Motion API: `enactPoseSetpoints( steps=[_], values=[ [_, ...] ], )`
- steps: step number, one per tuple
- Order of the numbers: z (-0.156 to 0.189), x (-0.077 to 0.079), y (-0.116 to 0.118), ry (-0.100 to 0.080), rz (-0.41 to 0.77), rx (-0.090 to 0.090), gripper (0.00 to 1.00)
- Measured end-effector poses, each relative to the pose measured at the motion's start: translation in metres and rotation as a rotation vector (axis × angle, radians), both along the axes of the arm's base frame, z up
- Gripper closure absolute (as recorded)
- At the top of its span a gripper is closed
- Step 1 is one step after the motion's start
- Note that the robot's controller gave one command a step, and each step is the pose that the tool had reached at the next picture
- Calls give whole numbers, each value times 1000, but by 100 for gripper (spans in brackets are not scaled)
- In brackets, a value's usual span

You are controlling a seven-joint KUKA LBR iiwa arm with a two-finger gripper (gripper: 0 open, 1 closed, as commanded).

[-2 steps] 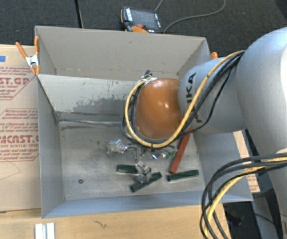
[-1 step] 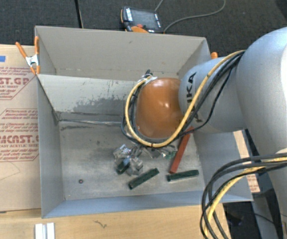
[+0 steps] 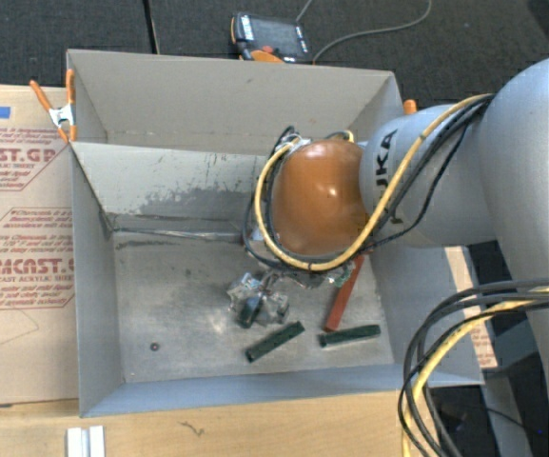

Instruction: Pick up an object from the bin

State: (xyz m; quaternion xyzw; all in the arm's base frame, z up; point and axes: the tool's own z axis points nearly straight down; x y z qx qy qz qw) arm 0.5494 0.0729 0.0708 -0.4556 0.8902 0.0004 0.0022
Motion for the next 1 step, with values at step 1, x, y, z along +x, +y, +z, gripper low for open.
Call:
enactPoseSetpoints(
  steps=[1],
  values=[
    [162,-53,12,-4,-79,0,100]
  ],
)
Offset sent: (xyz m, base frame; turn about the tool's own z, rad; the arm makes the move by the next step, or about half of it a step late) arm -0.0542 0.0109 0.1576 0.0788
